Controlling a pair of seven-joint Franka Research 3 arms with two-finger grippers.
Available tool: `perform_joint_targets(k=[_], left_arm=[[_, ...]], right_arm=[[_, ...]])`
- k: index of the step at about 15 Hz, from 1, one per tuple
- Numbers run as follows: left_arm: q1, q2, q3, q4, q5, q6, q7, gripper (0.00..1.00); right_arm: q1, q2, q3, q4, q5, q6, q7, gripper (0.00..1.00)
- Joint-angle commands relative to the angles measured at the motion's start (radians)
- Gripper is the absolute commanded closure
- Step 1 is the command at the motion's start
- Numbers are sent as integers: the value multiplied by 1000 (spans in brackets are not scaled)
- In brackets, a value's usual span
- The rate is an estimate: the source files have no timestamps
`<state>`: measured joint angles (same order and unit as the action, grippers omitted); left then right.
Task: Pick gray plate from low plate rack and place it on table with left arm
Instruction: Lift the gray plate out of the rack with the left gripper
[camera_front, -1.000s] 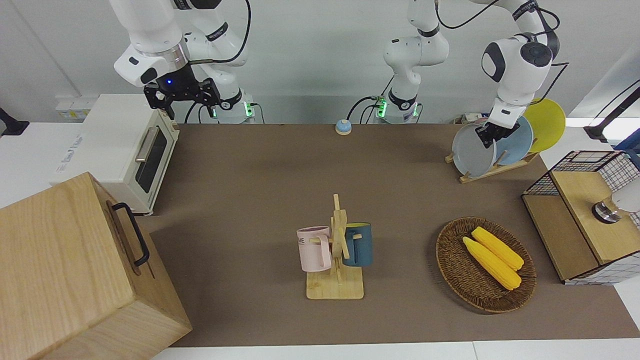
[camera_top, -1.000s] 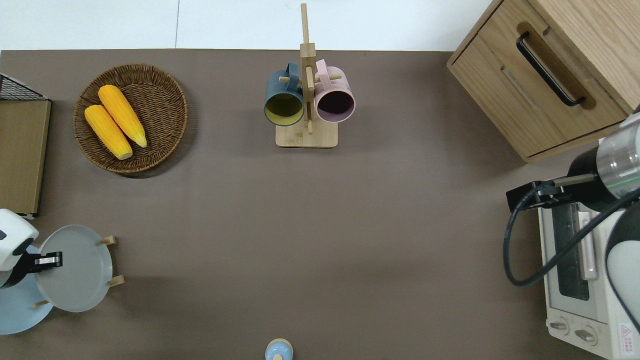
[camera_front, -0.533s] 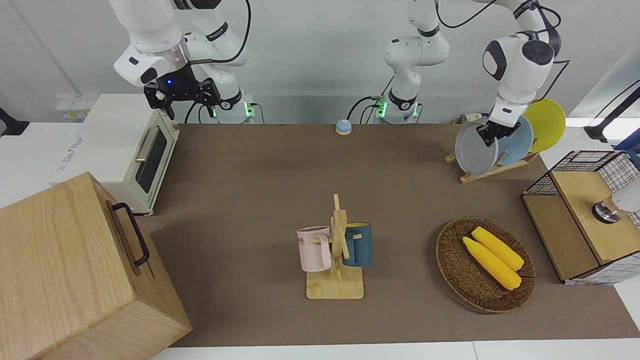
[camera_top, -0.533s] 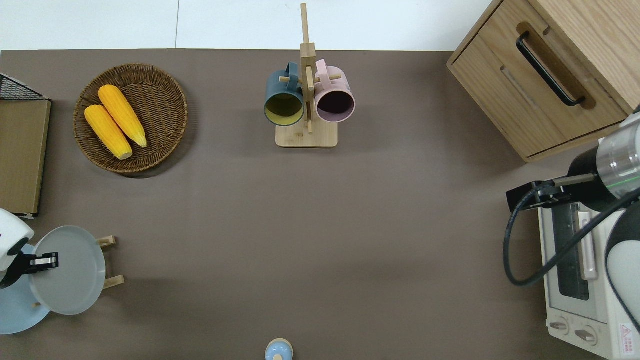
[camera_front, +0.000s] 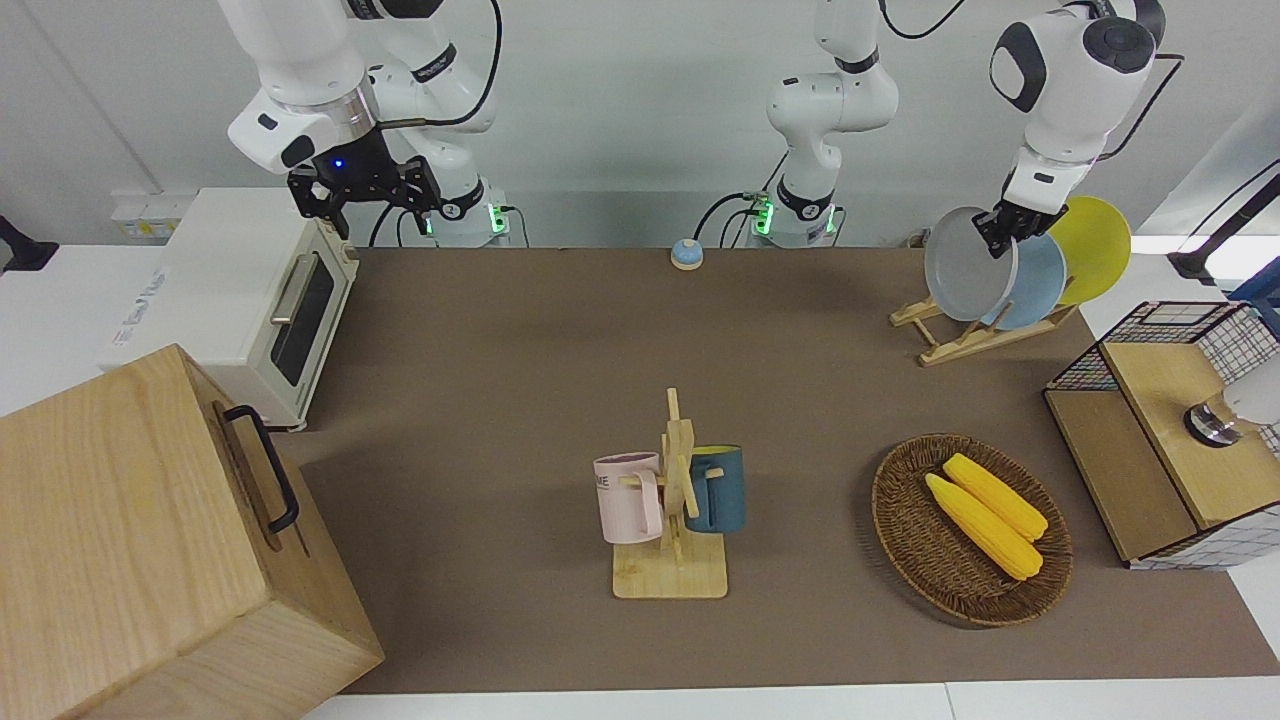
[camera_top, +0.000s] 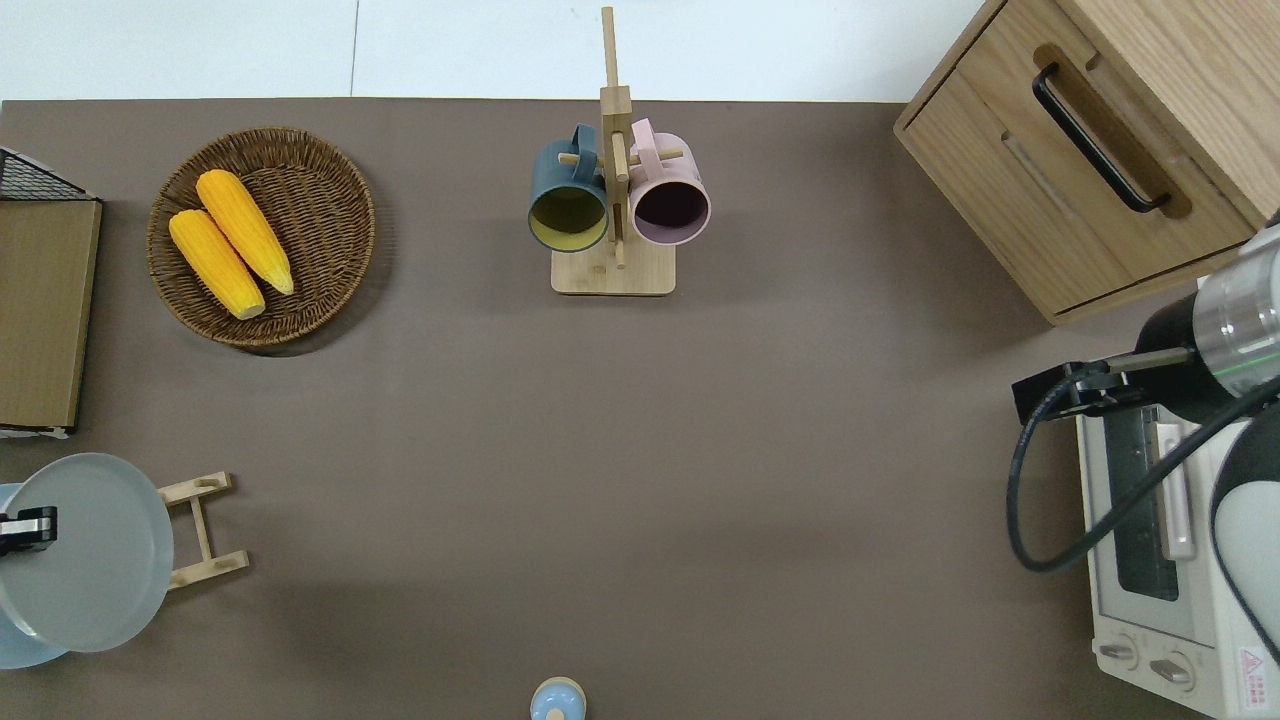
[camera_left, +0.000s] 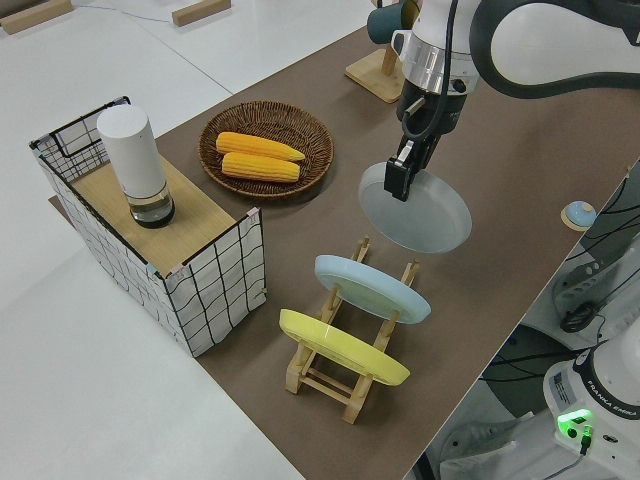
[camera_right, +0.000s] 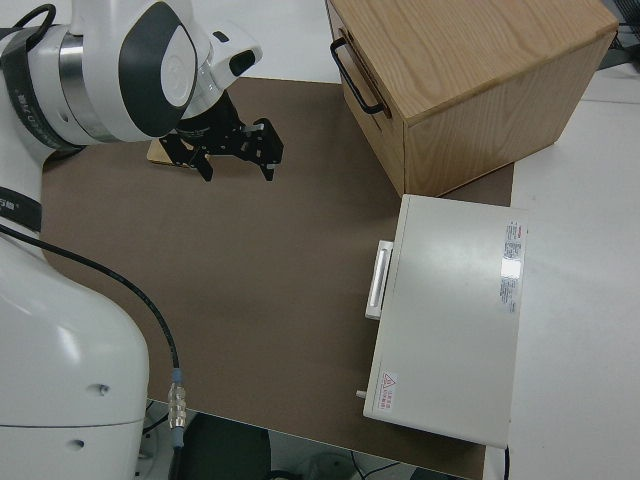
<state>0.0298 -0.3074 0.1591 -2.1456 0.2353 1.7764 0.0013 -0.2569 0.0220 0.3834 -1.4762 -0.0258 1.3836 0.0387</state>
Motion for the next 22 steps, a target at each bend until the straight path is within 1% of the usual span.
perform_joint_targets(k=[1,4,8,11,13,15,18,20,22], left_arm=[[-13,1,-3,24,-56,-37,17,1000],[-11,-1,-4,24,-146,-54,84,1000],[-10,14,0,0,-324,-45,219,1000],[-11,34,-1,-42,-477,-20,256,1000],[-17,59,-4,-53,-548,-5,279,1000],[-19,77,-4,-85,-626,30,324,1000],[-19,103,-3,-148,-698,98,410,1000],[-21,128,-3,-184,-769,139,471,1000],[-34,162,-3,-209,-812,172,528,1000]], right_arm=[[-25,-2,20,8,-6,-12,12,17],[-25,-2,22,8,-6,-12,12,17],[-25,-2,22,8,-6,-12,12,17],[-25,-2,22,8,-6,-12,12,17],[-25,-2,20,8,-6,-12,12,17],[-25,-2,22,8,-6,-12,12,17],[-25,-2,22,8,-6,-12,12,17],[-25,-2,22,8,-6,-12,12,17],[-25,-2,22,8,-6,-14,12,17]])
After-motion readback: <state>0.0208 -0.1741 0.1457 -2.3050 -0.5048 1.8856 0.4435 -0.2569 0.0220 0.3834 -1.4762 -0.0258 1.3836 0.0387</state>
